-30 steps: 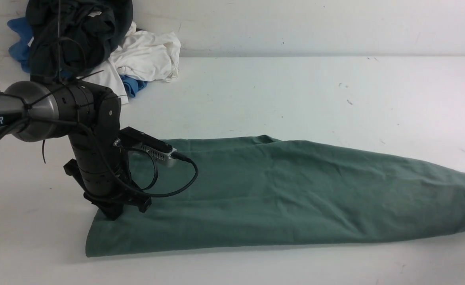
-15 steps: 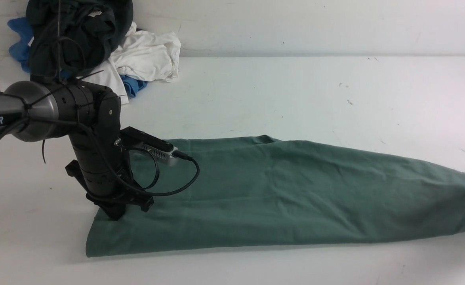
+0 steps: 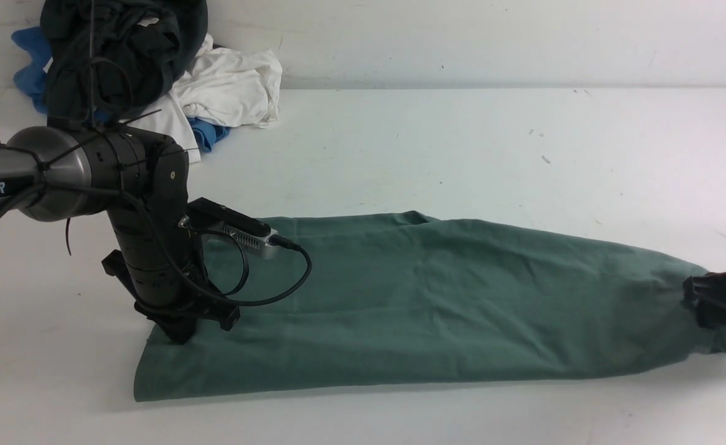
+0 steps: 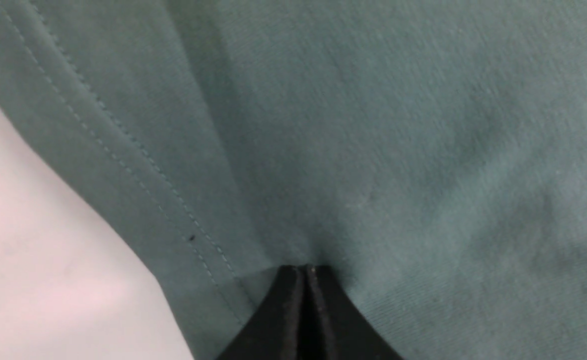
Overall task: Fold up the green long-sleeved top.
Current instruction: Use the right arm to clamp the right edge of the fabric, then use the right arm to drag the right edge of the fabric to the left and folds it over the left edge
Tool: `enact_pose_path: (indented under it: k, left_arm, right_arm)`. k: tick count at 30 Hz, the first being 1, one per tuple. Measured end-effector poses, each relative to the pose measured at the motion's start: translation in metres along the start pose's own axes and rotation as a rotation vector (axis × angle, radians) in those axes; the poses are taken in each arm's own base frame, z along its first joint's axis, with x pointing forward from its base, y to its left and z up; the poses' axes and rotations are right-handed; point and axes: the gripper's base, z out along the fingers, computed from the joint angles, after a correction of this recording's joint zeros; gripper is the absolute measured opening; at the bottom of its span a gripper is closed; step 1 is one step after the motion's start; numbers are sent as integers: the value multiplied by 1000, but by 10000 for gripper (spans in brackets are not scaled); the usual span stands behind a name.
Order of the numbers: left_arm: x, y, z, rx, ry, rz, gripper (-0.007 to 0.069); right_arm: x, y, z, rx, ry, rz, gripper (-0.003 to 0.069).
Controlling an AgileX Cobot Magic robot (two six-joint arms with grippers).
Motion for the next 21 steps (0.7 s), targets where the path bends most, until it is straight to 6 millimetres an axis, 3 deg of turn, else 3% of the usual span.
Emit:
enact_pose_path:
  k: [2,4,7,10,11,13,14,16,17,18,21]
  left_arm:
    - [0,0,0,5,-1,-4,-8]
    - [0,0,-1,5,-3,-6,-8]
    - [0,-2,-10,27,-32,-28,-8]
    - [3,-4,-33,24,-97,-33,-8]
    - [4,-4,-37,22,-109,-33,-8]
    - [10,-5,-65,10,-186,-31,-8]
    - [10,-5,-65,10,-186,-31,-8]
    - [17,-6,-90,-1,-258,-30,-8]
    - [18,-6,-92,-2,-263,-30,-8]
    - [22,-6,-102,-6,-293,-30,-8]
    - [26,-7,-113,-11,-325,-29,-8]
  right_arm:
    - [0,0,0,3,3,-4,299]
    - [2,-1,-3,25,15,-34,126]
    - [2,-5,-22,74,-2,-66,38]
    - [1,-12,-55,153,-68,-66,36]
    - [1,-13,-57,160,-72,-56,36]
    - [2,-23,-90,246,-149,-35,36]
    - [2,-24,-95,257,-161,-29,36]
    - [1,-25,-128,296,-224,-11,36]
    - [0,-24,-131,297,-229,-11,36]
    - [-4,-13,-153,290,-271,-44,36]
    - [-11,18,-180,227,-317,-151,36]
